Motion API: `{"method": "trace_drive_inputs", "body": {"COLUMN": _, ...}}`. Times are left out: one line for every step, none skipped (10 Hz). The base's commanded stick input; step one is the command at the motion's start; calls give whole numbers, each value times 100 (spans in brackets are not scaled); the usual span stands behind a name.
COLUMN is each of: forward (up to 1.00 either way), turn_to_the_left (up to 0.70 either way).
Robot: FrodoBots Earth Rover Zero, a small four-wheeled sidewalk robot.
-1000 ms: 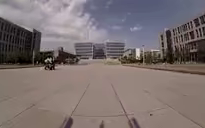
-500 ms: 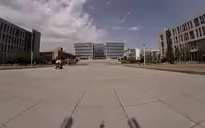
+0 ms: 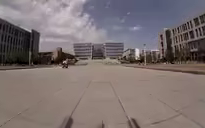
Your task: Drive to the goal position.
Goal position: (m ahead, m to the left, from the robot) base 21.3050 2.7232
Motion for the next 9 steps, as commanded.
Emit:
{"method": "trace_drive_inputs", "body": {"forward": 100, "turn_to_the_left": 2}}
{"method": "trace_drive_inputs", "body": {"forward": 100, "turn_to_the_left": 1}}
{"method": "trace_drive_inputs", "body": {"forward": 100, "turn_to_the_left": 1}}
{"method": "trace_drive_inputs", "body": {"forward": 100, "turn_to_the_left": 16}}
{"method": "trace_drive_inputs", "body": {"forward": 100, "turn_to_the_left": 35}}
{"method": "trace_drive_inputs", "body": {"forward": 100, "turn_to_the_left": 29}}
{"method": "trace_drive_inputs", "body": {"forward": 100, "turn_to_the_left": 1}}
{"method": "trace_drive_inputs", "body": {"forward": 100, "turn_to_the_left": 1}}
{"method": "trace_drive_inputs", "body": {"forward": 100, "turn_to_the_left": 1}}
